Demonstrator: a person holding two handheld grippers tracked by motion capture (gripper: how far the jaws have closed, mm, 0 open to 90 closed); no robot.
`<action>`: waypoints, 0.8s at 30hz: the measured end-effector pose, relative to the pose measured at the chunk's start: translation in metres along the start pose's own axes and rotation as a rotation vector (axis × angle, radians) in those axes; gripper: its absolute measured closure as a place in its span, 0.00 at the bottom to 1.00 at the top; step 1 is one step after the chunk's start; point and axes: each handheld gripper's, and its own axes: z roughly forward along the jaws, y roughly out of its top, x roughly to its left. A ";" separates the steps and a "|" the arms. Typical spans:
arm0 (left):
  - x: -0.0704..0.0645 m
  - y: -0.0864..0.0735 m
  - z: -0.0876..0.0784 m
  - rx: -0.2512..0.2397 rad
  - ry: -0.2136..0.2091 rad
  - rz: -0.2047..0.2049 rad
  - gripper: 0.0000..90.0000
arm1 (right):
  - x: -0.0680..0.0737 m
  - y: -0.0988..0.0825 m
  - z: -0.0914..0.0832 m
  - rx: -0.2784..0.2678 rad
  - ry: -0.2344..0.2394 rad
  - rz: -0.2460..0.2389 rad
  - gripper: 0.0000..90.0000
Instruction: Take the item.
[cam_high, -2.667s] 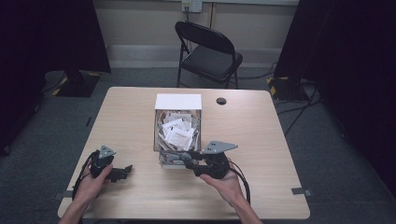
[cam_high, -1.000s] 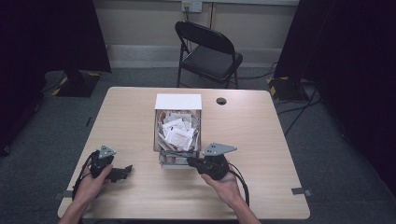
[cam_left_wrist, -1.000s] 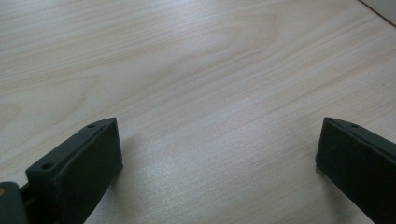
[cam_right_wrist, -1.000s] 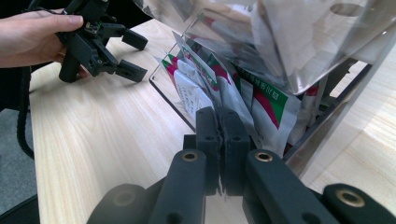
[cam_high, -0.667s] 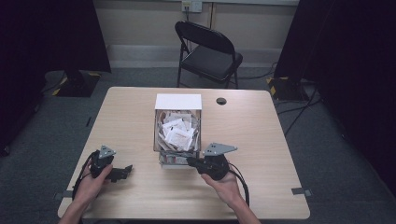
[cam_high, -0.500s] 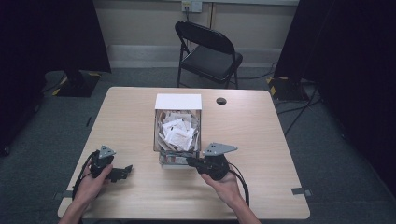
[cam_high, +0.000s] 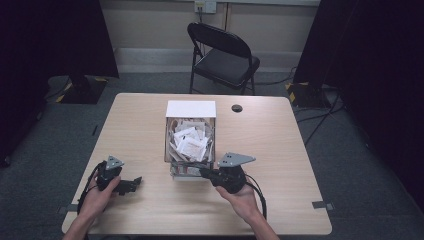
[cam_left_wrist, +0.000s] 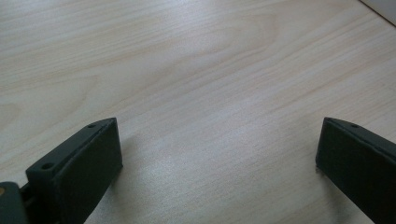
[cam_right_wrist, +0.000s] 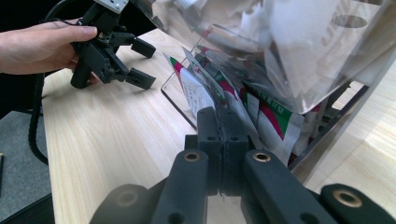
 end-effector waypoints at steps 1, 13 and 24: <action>0.000 0.000 0.000 0.000 0.000 0.000 0.00 | 0.000 0.000 0.000 -0.002 0.000 0.000 1.00; 0.000 0.000 0.000 0.000 0.000 0.000 0.00 | 0.004 0.005 -0.004 -0.016 0.009 -0.018 1.00; 0.000 0.000 0.000 0.000 0.000 0.000 0.00 | 0.007 0.007 -0.006 -0.028 0.021 -0.028 1.00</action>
